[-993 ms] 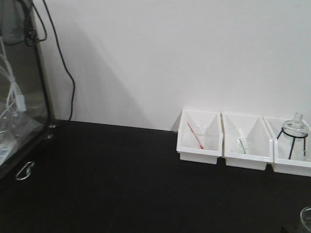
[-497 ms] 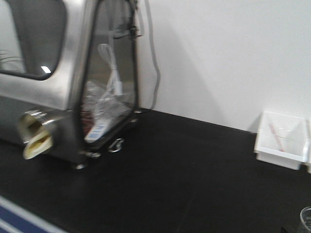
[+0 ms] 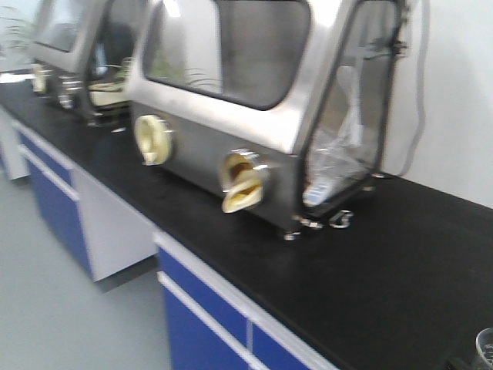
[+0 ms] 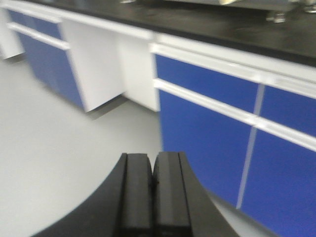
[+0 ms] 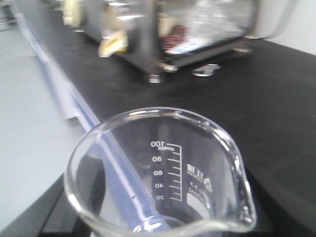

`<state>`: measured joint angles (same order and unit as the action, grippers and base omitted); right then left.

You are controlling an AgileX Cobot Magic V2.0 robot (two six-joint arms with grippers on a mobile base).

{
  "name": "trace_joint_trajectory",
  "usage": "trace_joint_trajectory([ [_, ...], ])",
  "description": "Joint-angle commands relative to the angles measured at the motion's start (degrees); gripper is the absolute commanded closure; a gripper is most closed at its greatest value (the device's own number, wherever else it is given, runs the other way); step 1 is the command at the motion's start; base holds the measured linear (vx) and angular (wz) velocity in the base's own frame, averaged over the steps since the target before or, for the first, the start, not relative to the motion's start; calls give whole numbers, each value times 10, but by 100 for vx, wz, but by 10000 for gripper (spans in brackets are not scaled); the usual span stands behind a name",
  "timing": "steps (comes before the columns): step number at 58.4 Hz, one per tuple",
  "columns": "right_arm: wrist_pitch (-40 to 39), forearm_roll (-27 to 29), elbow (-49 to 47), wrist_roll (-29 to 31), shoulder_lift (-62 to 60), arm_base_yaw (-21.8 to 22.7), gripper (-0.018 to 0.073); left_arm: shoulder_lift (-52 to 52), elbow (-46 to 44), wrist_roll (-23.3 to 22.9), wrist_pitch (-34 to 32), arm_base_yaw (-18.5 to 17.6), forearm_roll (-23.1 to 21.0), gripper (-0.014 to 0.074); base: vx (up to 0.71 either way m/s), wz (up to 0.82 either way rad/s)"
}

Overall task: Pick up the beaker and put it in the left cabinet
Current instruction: 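Hold the beaker in the right gripper while the base turns away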

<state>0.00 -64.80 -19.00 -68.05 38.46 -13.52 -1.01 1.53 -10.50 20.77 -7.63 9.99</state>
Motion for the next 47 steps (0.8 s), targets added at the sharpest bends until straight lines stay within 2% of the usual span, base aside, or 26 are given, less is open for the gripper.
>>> trace_joint_trajectory([
  [1,-15,-6,-18,2,-2,3,563,-6,-7,-2,-43,1,0,593,-12,70],
  [26,-15,-6,-18,2,-2,3,563,-6,-7,-2,-43,1,0,593,-5,72],
  [47,-15,-6,-18,2,-2,3,563,-6,-7,-2,-43,1,0,593,15,59],
])
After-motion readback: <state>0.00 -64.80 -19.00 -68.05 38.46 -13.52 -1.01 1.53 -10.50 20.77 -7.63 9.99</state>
